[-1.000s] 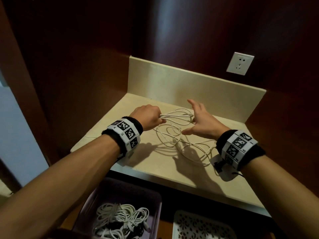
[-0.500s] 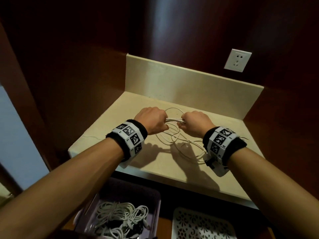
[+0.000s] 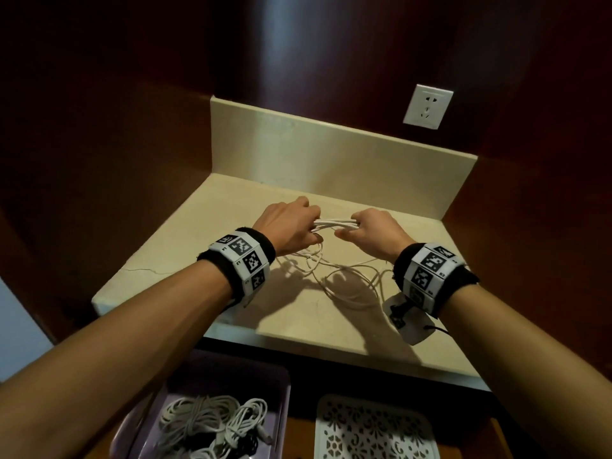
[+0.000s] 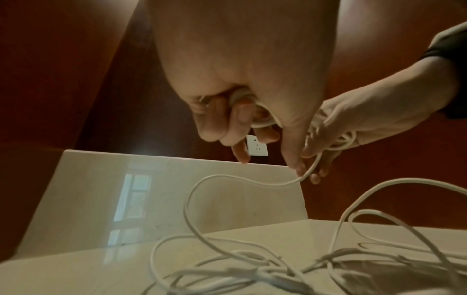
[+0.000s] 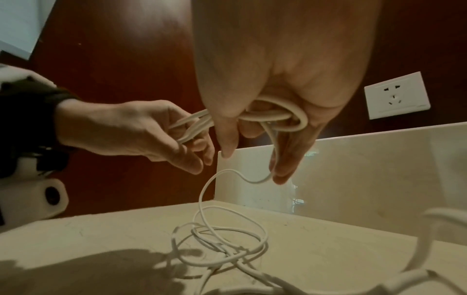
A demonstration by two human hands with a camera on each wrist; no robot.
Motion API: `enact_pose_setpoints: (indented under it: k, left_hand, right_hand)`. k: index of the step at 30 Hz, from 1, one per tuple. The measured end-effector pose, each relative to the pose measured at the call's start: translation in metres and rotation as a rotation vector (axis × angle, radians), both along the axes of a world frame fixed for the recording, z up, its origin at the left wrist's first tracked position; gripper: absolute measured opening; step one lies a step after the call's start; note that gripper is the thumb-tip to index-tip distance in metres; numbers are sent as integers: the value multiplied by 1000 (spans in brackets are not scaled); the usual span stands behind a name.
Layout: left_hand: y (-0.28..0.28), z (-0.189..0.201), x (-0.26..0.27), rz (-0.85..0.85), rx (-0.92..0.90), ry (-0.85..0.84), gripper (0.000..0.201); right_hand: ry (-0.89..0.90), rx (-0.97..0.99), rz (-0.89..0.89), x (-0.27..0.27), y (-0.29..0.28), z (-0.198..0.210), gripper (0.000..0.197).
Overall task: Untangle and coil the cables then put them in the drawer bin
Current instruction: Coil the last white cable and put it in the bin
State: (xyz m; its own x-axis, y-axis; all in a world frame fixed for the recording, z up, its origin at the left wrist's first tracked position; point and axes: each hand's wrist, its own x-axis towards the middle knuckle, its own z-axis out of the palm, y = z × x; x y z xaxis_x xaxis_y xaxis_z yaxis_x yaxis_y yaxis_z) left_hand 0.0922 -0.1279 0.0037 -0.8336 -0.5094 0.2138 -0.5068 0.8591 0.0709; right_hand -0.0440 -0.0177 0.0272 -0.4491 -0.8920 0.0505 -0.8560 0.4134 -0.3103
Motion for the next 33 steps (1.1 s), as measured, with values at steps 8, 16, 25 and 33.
enact_pose_setpoints:
  k: [8, 16, 25, 33]
  left_hand:
    - [-5, -3, -10, 26, -19, -16, 61]
    - [-1, 2, -10, 89, -100, -116, 37]
    - [11, 9, -4, 32, -168, -141, 30]
    - [6, 10, 10, -57, -42, -98, 25]
  right_hand:
    - [69, -101, 84, -2, 3, 3, 14]
    - [215, -159, 205, -4, 7, 0, 4]
    - [275, 164, 166, 7, -6, -7, 48]
    - [352, 171, 140, 9, -9, -3, 35]
